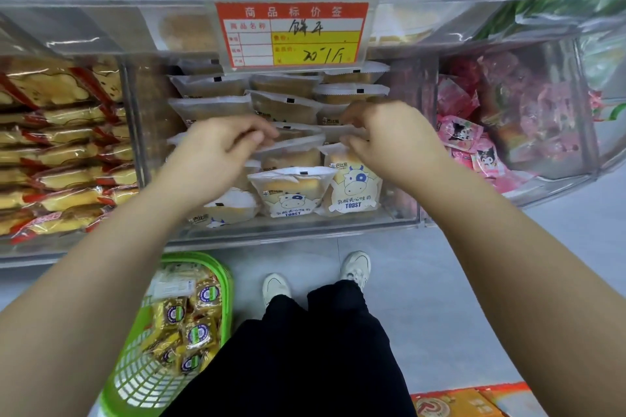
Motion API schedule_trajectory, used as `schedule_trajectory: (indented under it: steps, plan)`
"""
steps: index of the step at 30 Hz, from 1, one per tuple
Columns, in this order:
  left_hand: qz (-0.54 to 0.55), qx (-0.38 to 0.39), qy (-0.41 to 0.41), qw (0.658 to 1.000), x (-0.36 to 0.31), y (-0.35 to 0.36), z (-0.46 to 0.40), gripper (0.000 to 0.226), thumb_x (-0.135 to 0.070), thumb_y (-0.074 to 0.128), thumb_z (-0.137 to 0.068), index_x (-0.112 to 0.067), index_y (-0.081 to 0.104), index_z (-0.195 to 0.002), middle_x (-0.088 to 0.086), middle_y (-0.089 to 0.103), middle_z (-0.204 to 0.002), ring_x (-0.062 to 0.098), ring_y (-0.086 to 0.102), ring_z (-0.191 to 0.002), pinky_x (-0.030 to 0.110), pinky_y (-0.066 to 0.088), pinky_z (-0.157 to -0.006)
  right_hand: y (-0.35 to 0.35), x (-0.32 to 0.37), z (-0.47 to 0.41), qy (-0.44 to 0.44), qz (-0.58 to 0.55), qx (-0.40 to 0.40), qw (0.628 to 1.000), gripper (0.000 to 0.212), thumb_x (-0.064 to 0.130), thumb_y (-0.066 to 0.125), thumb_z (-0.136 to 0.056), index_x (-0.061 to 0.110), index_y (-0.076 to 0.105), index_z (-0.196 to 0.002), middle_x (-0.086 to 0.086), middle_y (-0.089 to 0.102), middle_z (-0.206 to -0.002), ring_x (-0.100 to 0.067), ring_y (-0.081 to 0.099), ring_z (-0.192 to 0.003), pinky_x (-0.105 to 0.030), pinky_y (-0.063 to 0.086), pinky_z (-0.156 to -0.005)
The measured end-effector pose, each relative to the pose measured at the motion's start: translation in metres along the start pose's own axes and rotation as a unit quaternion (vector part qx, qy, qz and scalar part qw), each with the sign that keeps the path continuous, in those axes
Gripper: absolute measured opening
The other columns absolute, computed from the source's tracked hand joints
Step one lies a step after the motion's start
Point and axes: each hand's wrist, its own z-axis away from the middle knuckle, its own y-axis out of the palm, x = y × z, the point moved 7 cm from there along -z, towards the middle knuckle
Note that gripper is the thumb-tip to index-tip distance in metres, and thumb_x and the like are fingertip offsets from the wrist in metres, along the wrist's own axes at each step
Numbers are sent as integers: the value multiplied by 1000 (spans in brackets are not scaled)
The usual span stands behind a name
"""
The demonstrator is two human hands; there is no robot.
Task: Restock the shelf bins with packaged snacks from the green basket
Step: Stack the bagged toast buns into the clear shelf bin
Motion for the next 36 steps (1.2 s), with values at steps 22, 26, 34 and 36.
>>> schedule_trajectory:
  steps: [22, 26, 34, 36]
  plan:
    - [-317, 46, -44, 946, 44, 4, 13, 24, -4, 52, -88, -21, 57, -104, 9, 65, -104, 32, 58, -96, 39, 48, -76, 52, 46, 3, 20, -102, 27, 994, 22, 36, 58, -87, 25, 69, -103, -3, 70, -100, -23, 59, -99, -30, 44, -73]
    - [-186, 7, 10, 982, 27, -9, 35, 26, -9, 49, -92, -19, 63, -112, 4, 63, -113, 24, 57, -105, 36, 45, -89, 33, 40, 13, 40, -274, 33, 960, 24, 29, 66, -82, 20, 68, -104, 4, 67, -90, -10, 60, -84, -24, 49, -78]
    - [260, -317, -166, 897, 77, -65, 181, 32, -9, 54, -92, -37, 68, -88, -21, 70, -86, -5, 63, -83, 6, 45, -76, -8, 134, 28, -44, -478, 73, 874, 13, 17, 64, -84, 30, 67, -86, 16, 59, -64, 3, 46, -56, -7, 40, -56]
    - [294, -409, -235, 831, 101, -59, 236, 31, -5, 53, -92, -32, 67, -85, -19, 71, -77, -5, 64, -79, 8, 47, -75, 4, 183, 41, -100, -499, 159, 846, 16, 15, 63, -85, 30, 66, -84, 18, 53, -57, 2, 43, -53, -7, 37, -53]
